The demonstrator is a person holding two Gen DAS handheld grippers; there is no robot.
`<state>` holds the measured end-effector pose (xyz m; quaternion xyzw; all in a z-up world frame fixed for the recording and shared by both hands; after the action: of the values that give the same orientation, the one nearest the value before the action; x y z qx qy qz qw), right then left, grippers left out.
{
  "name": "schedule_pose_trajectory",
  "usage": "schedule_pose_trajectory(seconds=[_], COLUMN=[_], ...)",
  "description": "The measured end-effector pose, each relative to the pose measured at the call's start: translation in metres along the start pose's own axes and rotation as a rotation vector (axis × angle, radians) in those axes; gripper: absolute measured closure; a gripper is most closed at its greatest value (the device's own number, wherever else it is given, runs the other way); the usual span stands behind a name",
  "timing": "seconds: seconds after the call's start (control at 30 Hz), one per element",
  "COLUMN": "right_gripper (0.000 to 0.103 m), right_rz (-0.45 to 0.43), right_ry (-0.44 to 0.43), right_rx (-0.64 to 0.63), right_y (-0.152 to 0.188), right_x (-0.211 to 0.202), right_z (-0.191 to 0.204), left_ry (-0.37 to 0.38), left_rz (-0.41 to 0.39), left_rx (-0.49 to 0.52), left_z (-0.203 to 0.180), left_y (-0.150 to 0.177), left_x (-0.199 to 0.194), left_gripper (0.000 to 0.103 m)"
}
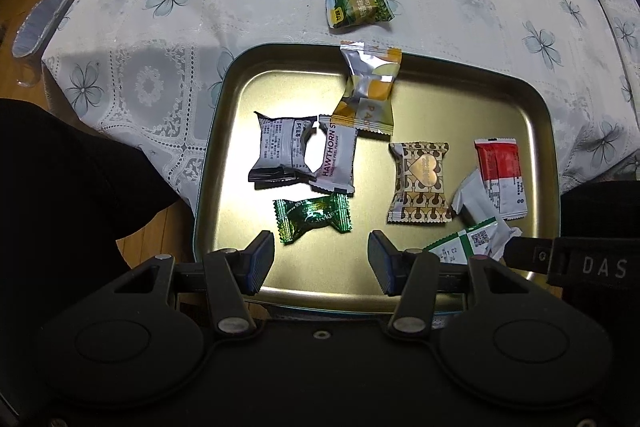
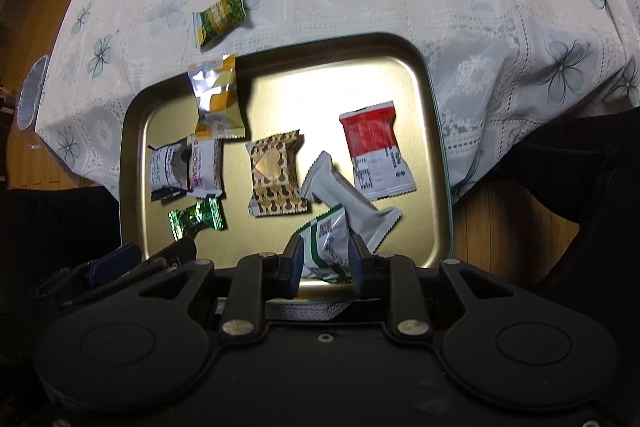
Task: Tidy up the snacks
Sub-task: 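Open both grippers to drop the packets onto the gold tray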
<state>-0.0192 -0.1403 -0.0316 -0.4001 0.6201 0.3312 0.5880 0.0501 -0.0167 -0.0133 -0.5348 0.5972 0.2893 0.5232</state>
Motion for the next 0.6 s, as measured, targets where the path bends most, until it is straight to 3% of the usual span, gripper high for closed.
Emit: schedule_pose_trajectory(seconds=[0.6], right_gripper=[0.073], right_rz=[0.066], right_ry=[0.0], right_rx=[-0.017], right_y=[0.002], right_x=[0.006], right_z=[-0.011], left_ry=[-0.028], left_rz=[0.046], left_rx=[0.029], left_z=[0.004], left_y=[-0.002], left_x=[0.008], left_gripper=[0.046])
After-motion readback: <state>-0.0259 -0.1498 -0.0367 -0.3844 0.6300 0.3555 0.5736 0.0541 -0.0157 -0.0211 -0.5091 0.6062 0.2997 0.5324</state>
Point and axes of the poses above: each gripper's, at about its wrist camera, not at the fingertips, and x roughly the way its jaws point, z to its left, y to its underside, the point moved 2 cm from there along x, roughly the way its jaws point, and after that the axes turned 15 degrees about y, right-handed, at the moved point
